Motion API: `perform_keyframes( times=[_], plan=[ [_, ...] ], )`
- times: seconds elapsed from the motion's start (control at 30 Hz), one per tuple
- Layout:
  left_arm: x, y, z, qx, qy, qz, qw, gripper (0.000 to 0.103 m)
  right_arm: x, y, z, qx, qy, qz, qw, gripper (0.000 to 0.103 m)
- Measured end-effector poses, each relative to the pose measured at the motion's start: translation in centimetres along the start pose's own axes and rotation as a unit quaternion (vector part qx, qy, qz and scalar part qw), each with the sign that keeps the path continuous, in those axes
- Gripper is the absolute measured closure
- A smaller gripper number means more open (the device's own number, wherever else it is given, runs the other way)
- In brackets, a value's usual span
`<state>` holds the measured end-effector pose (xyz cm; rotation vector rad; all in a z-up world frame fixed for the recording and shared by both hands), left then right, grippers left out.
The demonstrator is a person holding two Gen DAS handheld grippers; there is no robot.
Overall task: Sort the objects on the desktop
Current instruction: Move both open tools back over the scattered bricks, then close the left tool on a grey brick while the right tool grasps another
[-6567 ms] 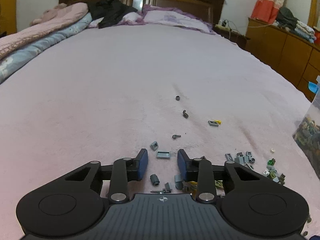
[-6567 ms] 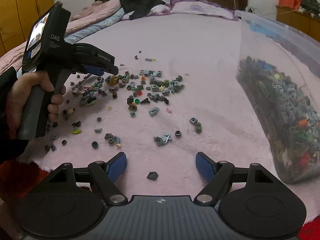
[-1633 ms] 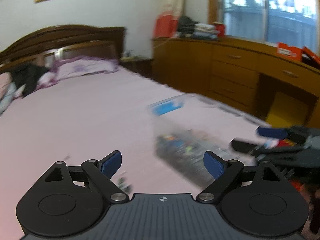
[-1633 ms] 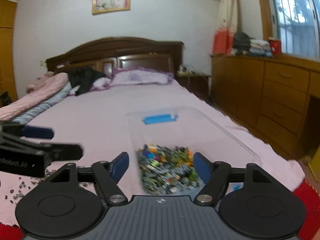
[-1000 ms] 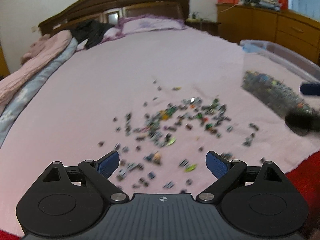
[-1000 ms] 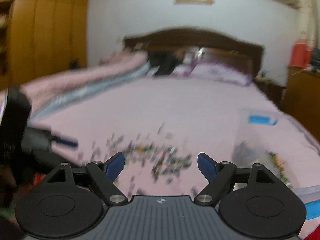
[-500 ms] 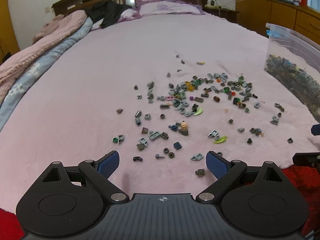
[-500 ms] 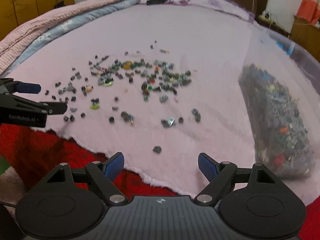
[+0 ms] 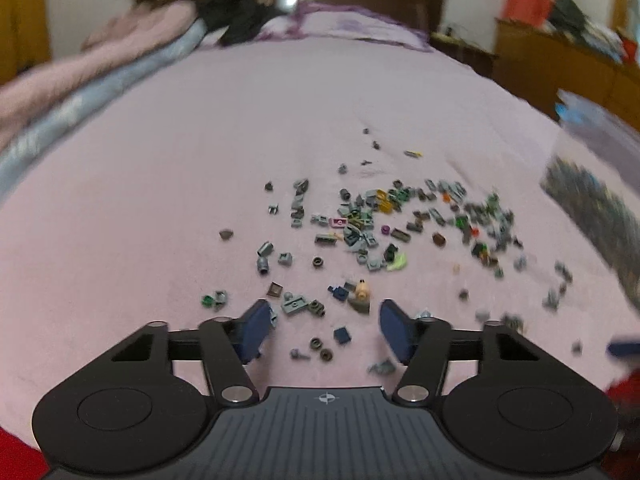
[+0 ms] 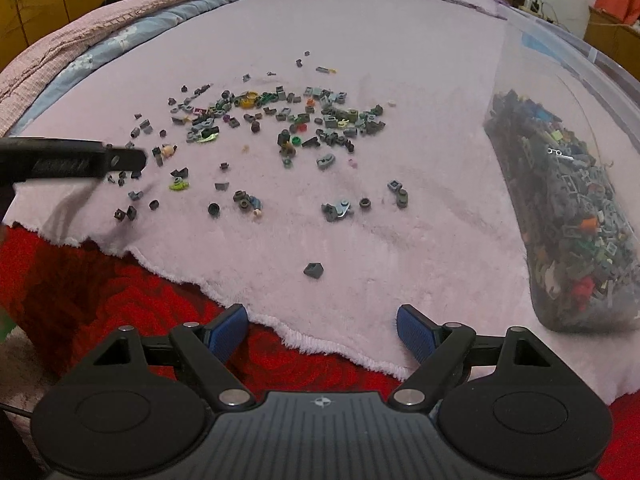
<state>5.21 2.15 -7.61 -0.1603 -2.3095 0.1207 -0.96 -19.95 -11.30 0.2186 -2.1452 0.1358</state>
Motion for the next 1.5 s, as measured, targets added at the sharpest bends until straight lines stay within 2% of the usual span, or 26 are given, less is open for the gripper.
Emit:
perform_keyframes(
  times=[0.1, 0.17, 0.4, 0.53, 0.67, 0.77, 0.9, 1.07, 1.17, 1.23, 1.3, 1.37, 1.5],
  plan=[
    [-1.1, 0.6, 0.0, 0.031, 0.006, -0.009, 0.9995, 0.065, 0.0, 0.0, 0.0, 0.000, -0.001, 0.000, 1.000, 0.018],
    [-1.6, 0.9, 0.0, 0.040, 0.008, -0.016, 0.9990, 0.068, 0.0, 0.0, 0.0, 0.000, -0.001, 0.001, 1.000, 0.017],
    [-2.0, 1.5, 0.2, 0.068, -0.003, -0.012, 0.9976, 0.071, -0.2, 0.0, 0.1, 0.004, -0.003, 0.003, 1.000, 0.016],
    [-1.7, 1.9, 0.3, 0.077, -0.008, -0.010, 0.9970, 0.084, -0.3, 0.0, 0.1, 0.005, -0.004, 0.004, 1.000, 0.015],
    [-0.6, 1.8, 0.3, 0.056, -0.018, -0.012, 0.9982, 0.086, -0.2, 0.1, 0.0, 0.009, -0.007, 0.007, 1.000, 0.015],
    [0.2, 1.7, 0.4, 0.038, -0.025, -0.015, 0.9988, 0.086, 0.2, 0.5, -0.4, 0.024, -0.017, 0.015, 0.999, 0.020],
    [1.3, 1.6, 0.4, 0.015, -0.036, -0.018, 0.9991, 0.086, 1.1, 1.9, -2.2, 0.056, -0.058, 0.012, 0.997, 0.030],
    [2.5, 1.6, 0.5, -0.010, -0.047, -0.020, 0.9986, 0.086, 1.2, 3.9, -5.4, 0.065, -0.100, -0.014, 0.993, 0.036],
    [2.7, 1.9, 0.6, -0.009, -0.048, -0.016, 0.9987, 0.086, 0.3, 4.1, -7.2, 0.057, -0.116, -0.020, 0.991, 0.043],
    [2.8, 2.1, 0.6, -0.007, -0.049, -0.013, 0.9987, 0.086, -0.7, 3.9, -8.2, 0.042, -0.118, -0.026, 0.992, 0.051],
    [2.9, 2.2, 0.7, -0.008, -0.048, -0.009, 0.9987, 0.086, -1.8, 3.5, -9.0, 0.024, -0.114, -0.033, 0.993, 0.064],
    [2.9, 2.2, 0.8, -0.011, -0.049, -0.007, 0.9987, 0.086, -2.8, 2.9, -9.7, 0.008, -0.112, -0.035, 0.993, 0.068],
    [2.6, 2.4, 1.1, -0.018, -0.045, -0.008, 0.9988, 0.086, -4.9, 1.5, -11.4, -0.018, -0.119, -0.024, 0.992, 0.068]
  ],
)
Point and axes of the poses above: each gripper's, at about its wrist camera, not at the fingertips, and x roughly against the way its jaws point, y to its left, z to its underside, the point moved 7 cm from there along -x, roughly the way its jaws point, and after that the axes turned 3 degrees about z, right-handed, at the moved point
